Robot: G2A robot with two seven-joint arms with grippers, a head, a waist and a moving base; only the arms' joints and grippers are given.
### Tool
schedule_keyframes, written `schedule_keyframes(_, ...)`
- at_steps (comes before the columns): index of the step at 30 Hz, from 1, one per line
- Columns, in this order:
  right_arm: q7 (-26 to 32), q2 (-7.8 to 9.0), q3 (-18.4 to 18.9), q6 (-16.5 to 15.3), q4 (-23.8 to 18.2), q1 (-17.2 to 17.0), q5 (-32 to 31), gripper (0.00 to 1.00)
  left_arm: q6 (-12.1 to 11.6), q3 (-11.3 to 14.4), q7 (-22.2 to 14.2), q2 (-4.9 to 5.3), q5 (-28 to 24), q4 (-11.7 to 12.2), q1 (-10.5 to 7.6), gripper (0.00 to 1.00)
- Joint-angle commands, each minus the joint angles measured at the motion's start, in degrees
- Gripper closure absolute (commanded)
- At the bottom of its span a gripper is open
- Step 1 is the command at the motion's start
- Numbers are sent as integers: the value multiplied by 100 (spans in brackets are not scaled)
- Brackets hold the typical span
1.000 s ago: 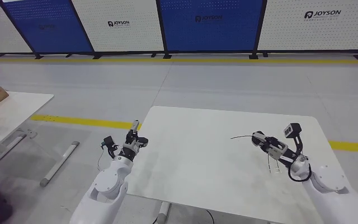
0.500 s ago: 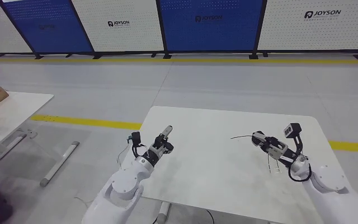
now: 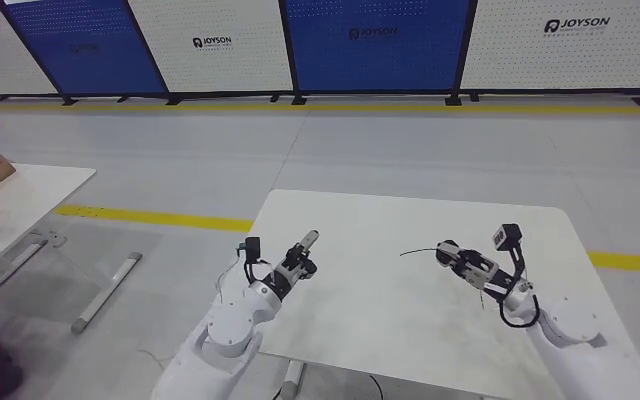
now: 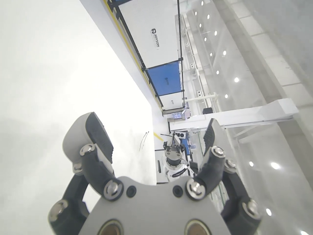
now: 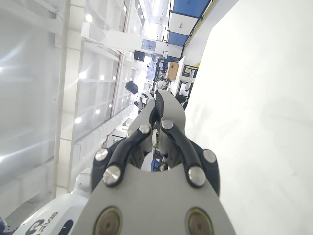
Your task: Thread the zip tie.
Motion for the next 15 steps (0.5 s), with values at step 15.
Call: schedule_keyframes(15, -147, -195, -347, -75, 45, 167, -356, 100, 117, 814, -181, -65, 480, 168, -340, 0)
